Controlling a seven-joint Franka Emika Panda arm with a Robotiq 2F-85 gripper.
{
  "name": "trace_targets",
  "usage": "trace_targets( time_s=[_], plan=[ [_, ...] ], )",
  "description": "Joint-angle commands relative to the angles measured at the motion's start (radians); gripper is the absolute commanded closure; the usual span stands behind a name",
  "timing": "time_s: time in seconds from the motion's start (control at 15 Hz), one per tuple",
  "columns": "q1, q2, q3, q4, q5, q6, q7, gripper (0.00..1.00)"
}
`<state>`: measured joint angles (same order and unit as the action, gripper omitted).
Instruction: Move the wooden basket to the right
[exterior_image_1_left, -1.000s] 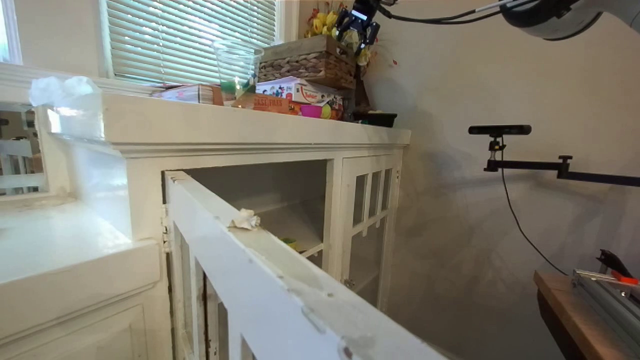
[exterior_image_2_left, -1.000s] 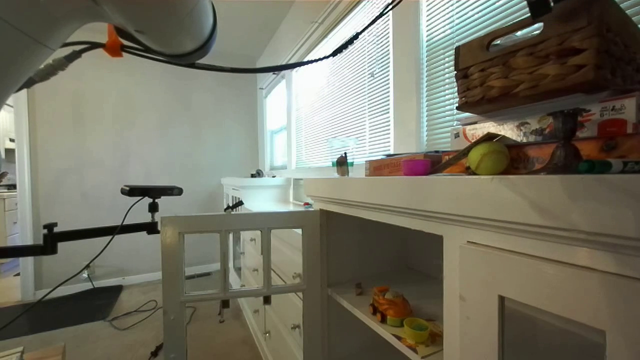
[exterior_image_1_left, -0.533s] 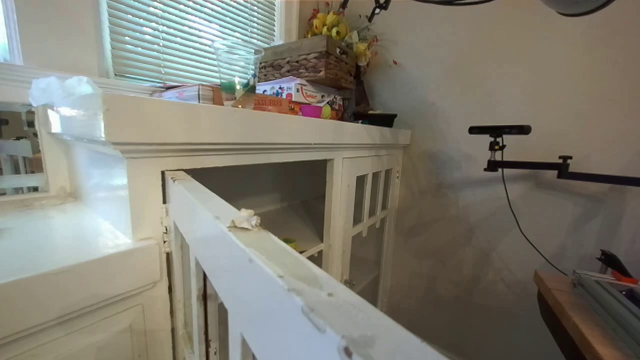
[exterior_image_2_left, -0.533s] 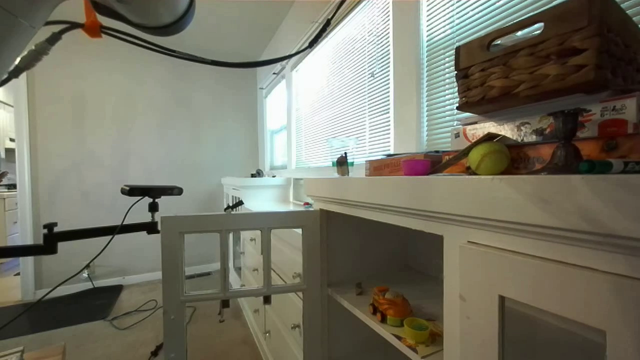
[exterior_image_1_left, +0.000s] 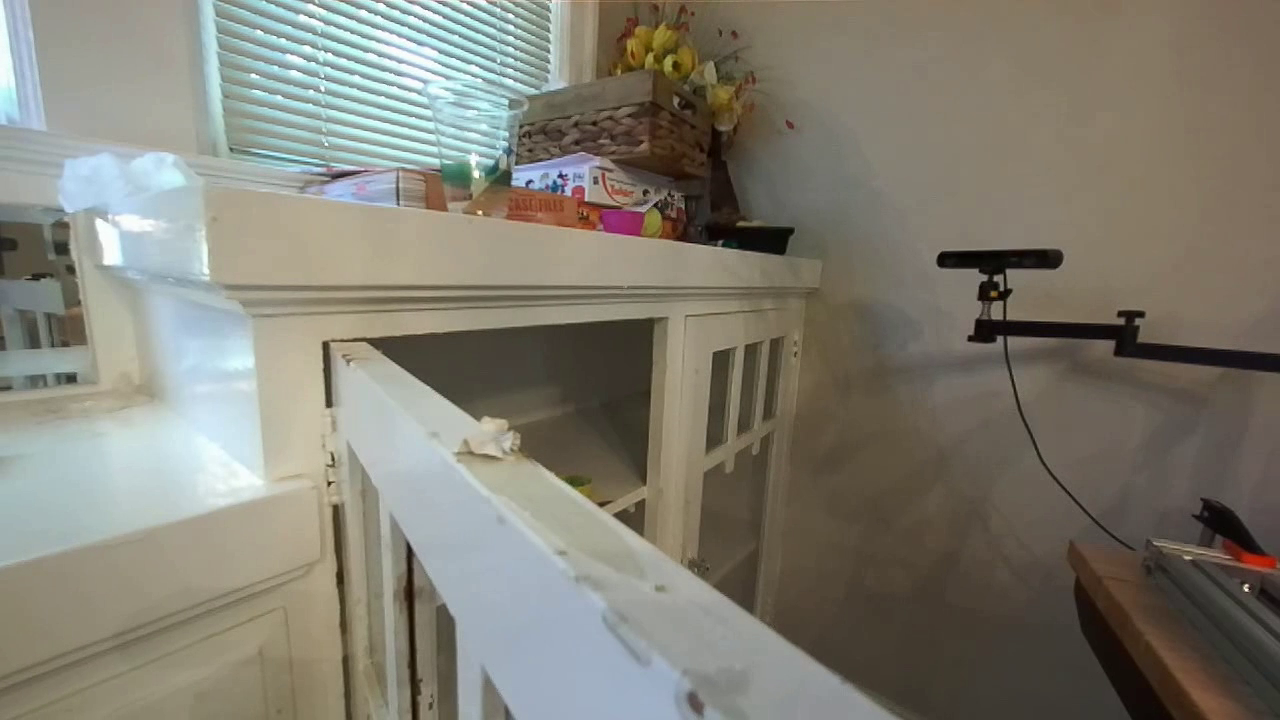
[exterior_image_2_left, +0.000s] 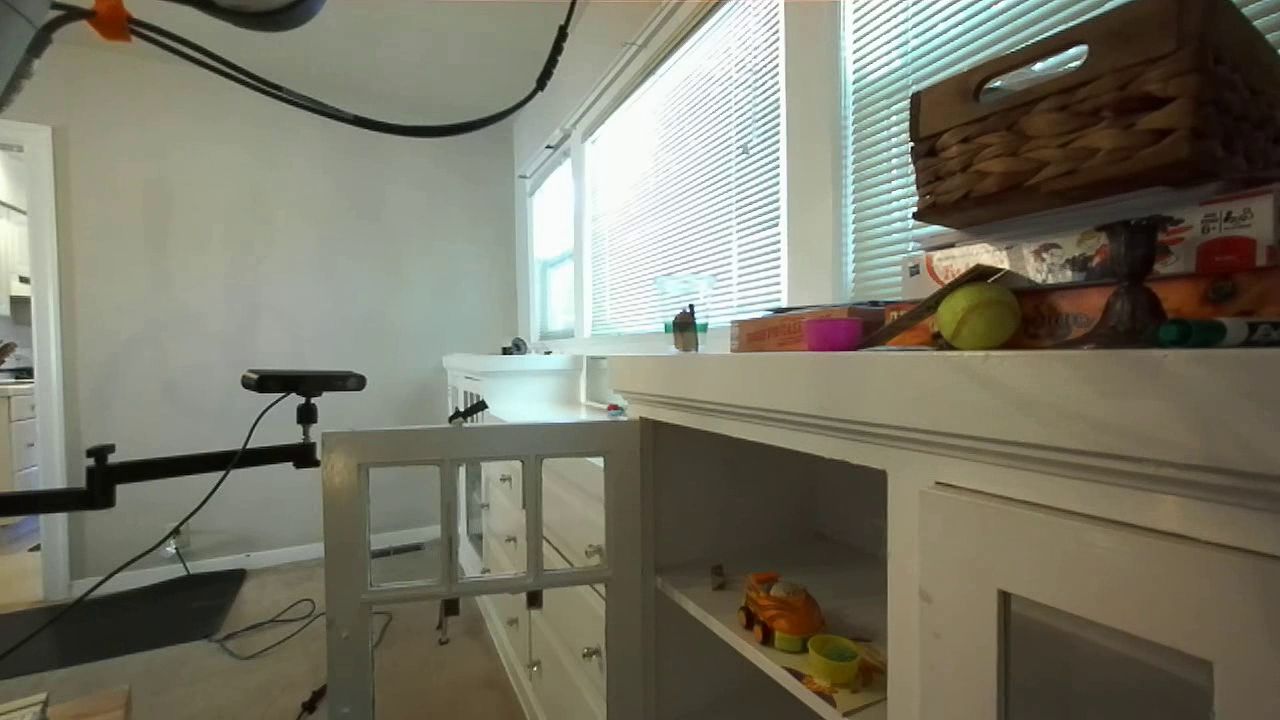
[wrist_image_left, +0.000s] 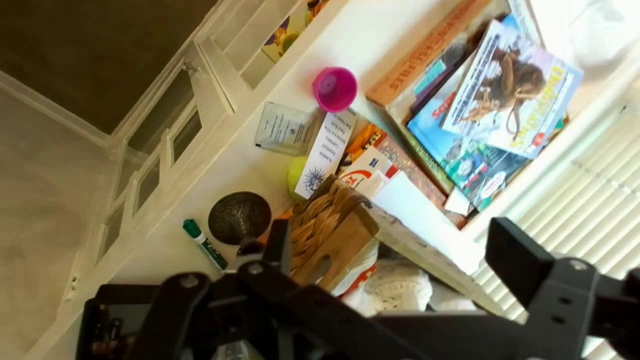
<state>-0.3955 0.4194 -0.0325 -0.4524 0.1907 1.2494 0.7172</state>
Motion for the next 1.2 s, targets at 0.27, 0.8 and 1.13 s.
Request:
trace_targets(
  time_s=[0.27, 0.8, 1.13],
  plan=[
    [0.072, 0.023, 0.027, 0.011, 0.063, -0.142, -0.259, 0.0],
    [0.134, 0.109, 0.023, 0.02, -0.015, -0.315, -0.616, 0.0],
    [0.175, 0.155, -0.008, 0.033, -0.14, -0.268, -0.793, 0.0]
  ],
)
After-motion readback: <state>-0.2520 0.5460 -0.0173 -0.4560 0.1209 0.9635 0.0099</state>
